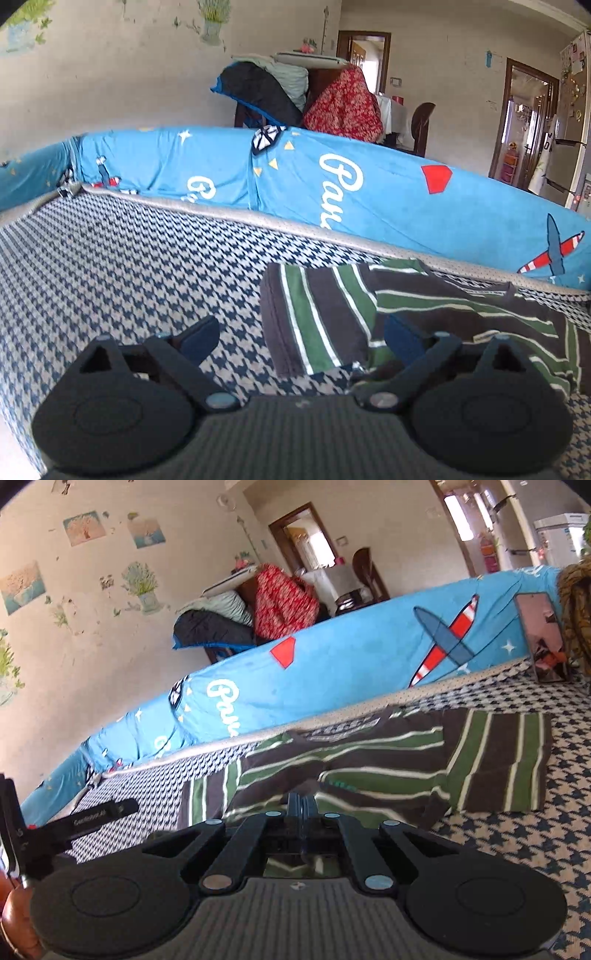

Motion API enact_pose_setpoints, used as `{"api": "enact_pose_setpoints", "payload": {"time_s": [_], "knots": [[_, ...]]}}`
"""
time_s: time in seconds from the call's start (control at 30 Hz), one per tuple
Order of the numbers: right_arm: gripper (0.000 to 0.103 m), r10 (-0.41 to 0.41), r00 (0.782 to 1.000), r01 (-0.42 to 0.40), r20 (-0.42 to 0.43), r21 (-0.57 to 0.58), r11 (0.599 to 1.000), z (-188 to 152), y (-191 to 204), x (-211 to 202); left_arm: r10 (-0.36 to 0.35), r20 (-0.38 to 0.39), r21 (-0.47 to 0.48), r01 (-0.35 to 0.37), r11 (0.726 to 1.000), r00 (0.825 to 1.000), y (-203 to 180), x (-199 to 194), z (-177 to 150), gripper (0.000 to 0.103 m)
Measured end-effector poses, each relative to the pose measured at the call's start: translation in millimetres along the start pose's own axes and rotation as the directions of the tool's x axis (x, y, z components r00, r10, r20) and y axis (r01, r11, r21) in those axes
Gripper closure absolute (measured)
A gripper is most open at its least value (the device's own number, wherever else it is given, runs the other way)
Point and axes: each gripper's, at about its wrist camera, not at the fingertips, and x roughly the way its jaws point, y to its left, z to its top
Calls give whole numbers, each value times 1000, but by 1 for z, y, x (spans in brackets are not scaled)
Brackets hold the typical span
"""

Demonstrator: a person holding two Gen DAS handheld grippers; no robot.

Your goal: Fold clothes

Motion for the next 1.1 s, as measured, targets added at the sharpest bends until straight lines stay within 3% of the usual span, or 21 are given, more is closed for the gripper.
{"api": "enact_pose_setpoints", "payload": {"time_s": [0.1, 0.33, 0.5, 0.6, 0.67, 0.73, 0.97, 1.1], "knots": [[99, 6, 998, -12, -70, -83, 996, -13, 16, 14, -46, -25, 5, 46, 999, 999, -2, 0, -6, 7], [98, 0, 984, -42, -178, -233, 972, -47, 46, 45, -54, -38, 48, 56, 997, 998, -7, -1, -13, 3], [89, -12, 975, -66, -223, -341, 938, -69, 67, 64, -43, -59, 27, 45, 999, 997, -1, 2, -10, 3], [85, -21, 972, -80, -233, -417, 905, -78, 80, 73, -44, -78, 9, 45, 999, 996, 4, 6, -9, 2], [76, -30, 972, -87, -235, -469, 879, -85, 88, 78, -47, -92, -1, 47, 999, 995, 6, 8, -9, 2], [73, -42, 974, -84, -222, -526, 846, -91, 95, 82, -55, -103, -17, 54, 998, 993, 10, 9, -9, 2], [73, -131, 978, -16, -164, -681, 732, -109, 106, 104, -81, -126, -73, 73, 995, 989, 20, 10, -7, 1], [73, -135, 980, -5, -149, -690, 723, -111, 108, 110, -68, -129, -73, 59, 996, 989, 22, 12, -6, 1]]}}
